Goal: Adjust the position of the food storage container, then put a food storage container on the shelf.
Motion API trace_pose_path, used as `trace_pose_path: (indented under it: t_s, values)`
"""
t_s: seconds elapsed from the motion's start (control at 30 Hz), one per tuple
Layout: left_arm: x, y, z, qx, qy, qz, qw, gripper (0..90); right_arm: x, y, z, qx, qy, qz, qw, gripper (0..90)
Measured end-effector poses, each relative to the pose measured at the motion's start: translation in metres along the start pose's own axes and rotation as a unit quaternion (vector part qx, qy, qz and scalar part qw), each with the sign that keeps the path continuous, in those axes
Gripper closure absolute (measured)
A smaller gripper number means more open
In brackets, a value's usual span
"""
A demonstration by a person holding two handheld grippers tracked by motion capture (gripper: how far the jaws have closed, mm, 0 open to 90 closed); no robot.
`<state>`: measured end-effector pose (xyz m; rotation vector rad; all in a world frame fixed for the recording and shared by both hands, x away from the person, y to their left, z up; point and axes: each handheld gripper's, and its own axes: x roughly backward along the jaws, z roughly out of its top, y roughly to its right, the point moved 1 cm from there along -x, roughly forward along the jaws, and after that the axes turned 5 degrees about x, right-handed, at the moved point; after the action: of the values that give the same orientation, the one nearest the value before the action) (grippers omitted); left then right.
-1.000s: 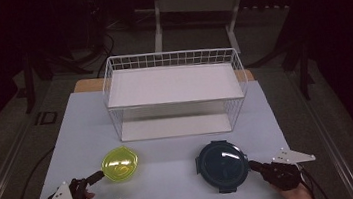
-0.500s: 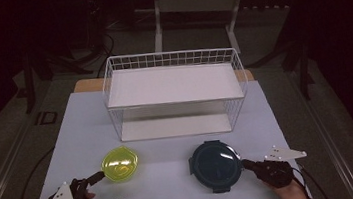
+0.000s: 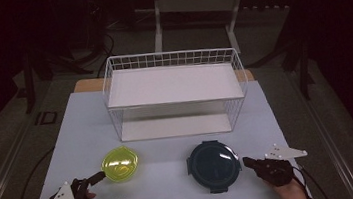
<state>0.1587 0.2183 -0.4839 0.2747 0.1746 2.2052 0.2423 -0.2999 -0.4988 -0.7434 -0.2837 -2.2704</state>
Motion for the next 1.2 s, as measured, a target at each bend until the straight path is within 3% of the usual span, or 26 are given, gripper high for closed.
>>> trace_pose_path:
  t_s: [0.17, 0.2, 0.27, 0.33, 0.37, 0.4, 0.43, 0.47, 0.5, 0.67, 0.73, 0.8, 0.9, 1.03, 1.2]
  values:
    - [-0.005, 0.007, 0.005, -0.011, -0.008, -0.008, 0.9999, 0.0, 0.013, -0.003, 0.007, 0.002, 0.019, 0.000, 0.9998, 78.0]
    - [-0.006, 0.009, 0.007, -0.017, -0.008, 0.000, 0.9998, 0.0, 0.016, -0.004, 0.008, 0.000, 0.025, 0.002, 0.9997, 76.2]
    - [-0.009, 0.013, 0.013, -0.014, -0.008, -0.003, 0.9999, 0.0, 0.021, -0.006, 0.012, -0.005, 0.034, 0.000, 0.9994, 64.3]
    - [-0.009, 0.013, 0.013, -0.014, -0.008, -0.003, 0.9999, 0.0, 0.023, -0.008, 0.013, -0.003, 0.045, 0.001, 0.9990, 64.3]
    - [-0.015, 0.020, 0.024, -0.010, -0.008, -0.012, 0.9999, 0.0, 0.028, -0.012, 0.018, 0.001, 0.057, 0.005, 0.9984, 41.6]
    - [-0.018, 0.022, 0.028, -0.012, -0.008, -0.015, 0.9998, 0.0, 0.030, -0.014, 0.020, 0.002, 0.066, 0.010, 0.9978, 34.4]
    - [-0.018, 0.022, 0.028, -0.012, -0.008, -0.015, 0.9998, 0.0, 0.030, -0.014, 0.020, 0.002, 0.066, 0.010, 0.9978, 34.4]
    - [-0.023, 0.026, 0.033, -0.017, -0.008, -0.019, 0.9996, 0.0, 0.031, -0.015, 0.022, 0.004, 0.071, 0.008, 0.9974, 28.7]
    - [-0.026, 0.028, 0.036, -0.017, -0.010, -0.023, 0.9996, 0.0, 0.033, -0.018, 0.025, 0.017, 0.077, 0.016, 0.9967, 15.0]
    - [-0.044, 0.038, 0.051, -0.015, -0.039, -0.046, 0.9981, 0.0, 0.037, -0.021, 0.032, 0.028, 0.087, -0.001, 0.9958, 13.3]
    - [-0.052, 0.041, 0.057, -0.016, -0.047, -0.054, 0.9973, 0.0, 0.040, -0.020, 0.036, 0.023, 0.087, 0.007, 0.9960, 15.3]
    - [-0.061, 0.043, 0.062, -0.015, -0.051, -0.060, 0.9968, 0.0, 0.043, -0.019, 0.039, 0.028, 0.103, 0.010, 0.9942, 22.8]
    - [-0.074, 0.044, 0.068, -0.007, -0.055, -0.080, 0.9952, 0.0, 0.046, -0.019, 0.041, 0.026, 0.121, 0.009, 0.9923, 22.5]
    - [-0.090, 0.046, 0.071, -0.005, -0.066, -0.094, 0.9933, 0.0, 0.048, -0.020, 0.045, 0.020, 0.097, -0.001, 0.9951, 20.3]
    - [-0.122, 0.045, 0.073, 0.022, -0.102, -0.114, 0.9879, 0.0, 0.047, -0.016, 0.046, -0.008, 0.102, 0.030, 0.9943, 20.5]
